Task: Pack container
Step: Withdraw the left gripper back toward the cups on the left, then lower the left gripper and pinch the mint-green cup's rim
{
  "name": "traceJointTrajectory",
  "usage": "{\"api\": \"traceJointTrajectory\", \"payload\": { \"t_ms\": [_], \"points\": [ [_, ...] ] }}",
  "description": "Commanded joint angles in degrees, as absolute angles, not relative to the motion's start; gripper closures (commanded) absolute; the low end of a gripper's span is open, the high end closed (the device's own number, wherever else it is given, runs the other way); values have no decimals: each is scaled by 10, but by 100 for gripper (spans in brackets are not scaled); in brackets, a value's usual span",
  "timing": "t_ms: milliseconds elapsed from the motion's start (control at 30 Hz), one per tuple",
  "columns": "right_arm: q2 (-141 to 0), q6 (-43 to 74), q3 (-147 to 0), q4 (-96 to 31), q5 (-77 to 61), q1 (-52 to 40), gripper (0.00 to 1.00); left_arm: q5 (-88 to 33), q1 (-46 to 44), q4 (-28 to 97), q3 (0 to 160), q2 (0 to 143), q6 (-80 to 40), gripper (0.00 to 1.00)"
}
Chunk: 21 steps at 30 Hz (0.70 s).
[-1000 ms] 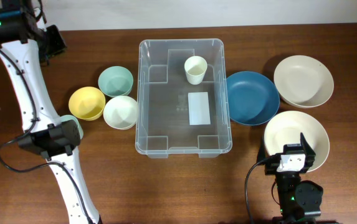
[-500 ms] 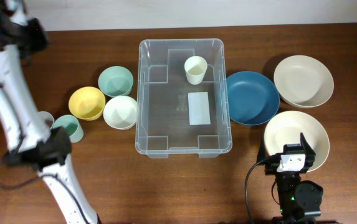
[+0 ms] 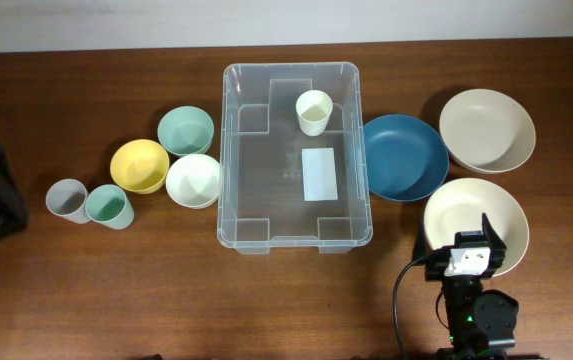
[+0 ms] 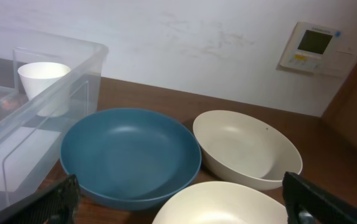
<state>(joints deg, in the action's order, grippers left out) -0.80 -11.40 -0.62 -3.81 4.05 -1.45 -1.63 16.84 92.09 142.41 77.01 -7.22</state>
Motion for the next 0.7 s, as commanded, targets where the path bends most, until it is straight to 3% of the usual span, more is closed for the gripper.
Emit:
{"api": "traceJointTrajectory", "payload": {
  "t_ms": [0,133,367,667],
  "points": [
    [-5,-116,-3,-41,50,-11,1,15,168,859,1305,770,-55,46],
    [-5,-116,-3,-41,50,-11,1,16,168,743,1160,768,-16,46],
    [-5,-116,-3,-41,50,-11,1,28,180,571,899,780,-57,46],
    [-5,-116,-3,-41,50,-11,1,-34,200,488,746,832,-98,46]
  ]
}}
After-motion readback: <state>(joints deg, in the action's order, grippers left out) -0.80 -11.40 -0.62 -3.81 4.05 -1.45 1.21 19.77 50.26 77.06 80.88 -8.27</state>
